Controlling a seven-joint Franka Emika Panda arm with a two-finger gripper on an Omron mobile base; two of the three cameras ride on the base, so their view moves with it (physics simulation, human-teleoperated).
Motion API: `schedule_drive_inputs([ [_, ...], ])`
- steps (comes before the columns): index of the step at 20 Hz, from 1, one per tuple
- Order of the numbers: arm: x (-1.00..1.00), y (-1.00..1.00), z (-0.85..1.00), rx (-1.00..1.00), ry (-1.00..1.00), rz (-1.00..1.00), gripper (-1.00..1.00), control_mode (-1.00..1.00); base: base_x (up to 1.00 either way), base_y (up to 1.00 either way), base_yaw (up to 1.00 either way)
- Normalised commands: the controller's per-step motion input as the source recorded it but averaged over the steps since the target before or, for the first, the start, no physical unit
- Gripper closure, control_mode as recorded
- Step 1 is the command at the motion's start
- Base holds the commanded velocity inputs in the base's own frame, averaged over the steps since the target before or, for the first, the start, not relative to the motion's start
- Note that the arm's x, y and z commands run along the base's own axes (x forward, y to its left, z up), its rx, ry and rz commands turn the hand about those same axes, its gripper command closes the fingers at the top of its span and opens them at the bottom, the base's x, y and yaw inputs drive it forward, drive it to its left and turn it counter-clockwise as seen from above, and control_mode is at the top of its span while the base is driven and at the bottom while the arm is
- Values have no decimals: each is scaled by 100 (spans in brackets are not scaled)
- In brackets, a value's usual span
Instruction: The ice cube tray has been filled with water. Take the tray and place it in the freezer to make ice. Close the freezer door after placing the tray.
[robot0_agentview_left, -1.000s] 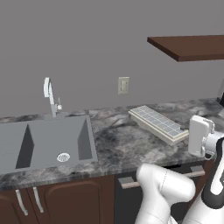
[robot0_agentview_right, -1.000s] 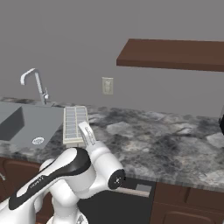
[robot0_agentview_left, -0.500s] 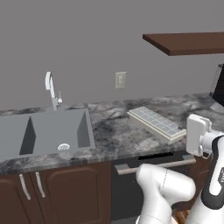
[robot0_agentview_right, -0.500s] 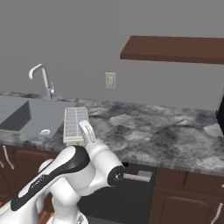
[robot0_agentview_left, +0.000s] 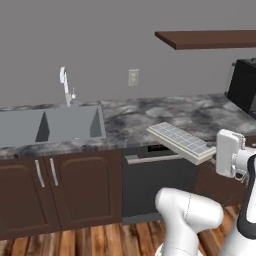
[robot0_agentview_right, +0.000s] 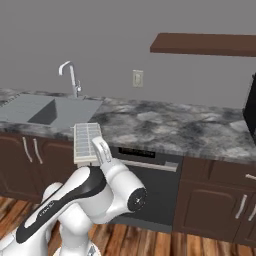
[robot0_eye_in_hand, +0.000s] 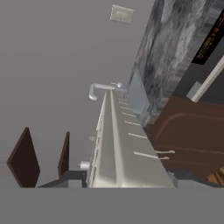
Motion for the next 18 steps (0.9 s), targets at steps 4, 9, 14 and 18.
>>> schedule_drive_inputs([
  [4, 0, 0, 0, 0, 0, 0, 100, 100, -54, 0, 1],
  [9, 0, 0, 0, 0, 0, 0, 100, 100, -52, 0, -9],
  [14, 0, 0, 0, 0, 0, 0, 100, 100, -43, -1, -27],
  [18, 0, 0, 0, 0, 0, 0, 100, 100, -30, 0, -43],
])
